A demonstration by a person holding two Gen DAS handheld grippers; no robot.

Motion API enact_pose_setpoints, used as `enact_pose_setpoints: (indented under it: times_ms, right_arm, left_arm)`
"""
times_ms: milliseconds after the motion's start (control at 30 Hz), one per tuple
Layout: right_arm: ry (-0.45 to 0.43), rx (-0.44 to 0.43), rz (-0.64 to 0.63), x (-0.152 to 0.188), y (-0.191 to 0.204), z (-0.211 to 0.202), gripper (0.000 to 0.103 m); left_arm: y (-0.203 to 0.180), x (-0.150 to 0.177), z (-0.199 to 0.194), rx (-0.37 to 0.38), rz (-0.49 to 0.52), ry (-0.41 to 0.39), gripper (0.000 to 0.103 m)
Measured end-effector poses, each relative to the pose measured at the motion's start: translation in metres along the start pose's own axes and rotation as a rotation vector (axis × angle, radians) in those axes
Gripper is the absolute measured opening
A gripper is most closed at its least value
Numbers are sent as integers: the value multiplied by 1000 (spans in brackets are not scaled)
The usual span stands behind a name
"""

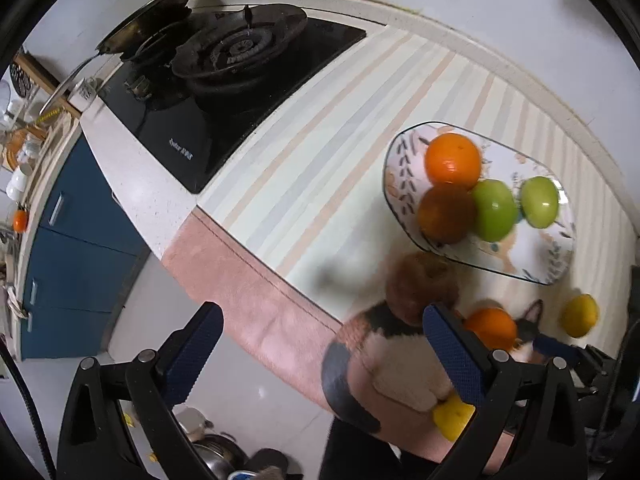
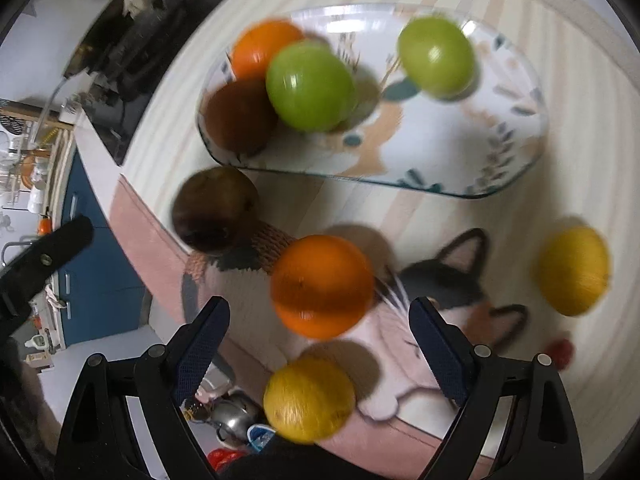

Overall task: Organize fruits
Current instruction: 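Grasp a brown apple with the left tool while the right tool grasps an orange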

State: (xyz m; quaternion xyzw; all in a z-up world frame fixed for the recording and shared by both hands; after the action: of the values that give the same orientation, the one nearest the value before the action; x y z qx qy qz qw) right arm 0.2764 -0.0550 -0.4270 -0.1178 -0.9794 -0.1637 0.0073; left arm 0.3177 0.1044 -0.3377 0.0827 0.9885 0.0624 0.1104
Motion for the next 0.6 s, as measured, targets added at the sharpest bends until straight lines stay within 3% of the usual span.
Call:
enact_pose_setpoints:
  times_ms: [33, 100, 133, 367, 533, 567, 600]
  right_arm:
    - [12, 9, -5, -1, 1, 10, 87]
    - [16, 27, -19, -1, 2, 18, 67]
    - [12, 32, -28, -1, 2, 20, 66]
    - [9, 71, -4, 14, -31, 9, 66]
    - [12, 81, 39, 17, -47, 9, 66]
    - [11, 76, 44, 18, -48, 9, 66]
    - [10, 79, 45, 18, -49, 9, 66]
  left_arm:
    - [-2, -2, 4, 0, 10, 2, 102]
    - [-10, -4, 18, 22, 36, 28, 102]
    - [-13, -5, 21, 34, 40, 35, 102]
    - [-53, -5, 48, 140, 129, 114, 102]
    - [-78, -3, 72, 160, 195, 153, 102]
    - [-82, -3, 75, 162, 207, 149, 99]
    - [-86, -3, 79, 163, 220, 138, 83]
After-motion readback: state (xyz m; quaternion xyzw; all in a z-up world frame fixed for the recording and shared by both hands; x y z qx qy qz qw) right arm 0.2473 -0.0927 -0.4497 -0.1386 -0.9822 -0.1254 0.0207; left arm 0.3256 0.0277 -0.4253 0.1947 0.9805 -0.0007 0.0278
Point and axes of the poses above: each gripper's, at about its wrist camera, not at the fingertips, and z roughly the way its jaws point, y to its left, x to its underside, the point moved 10 cm from there along z, roughly the way its jaws point, and after that the axes turned 5 degrees about z, right-handed, at the moved point
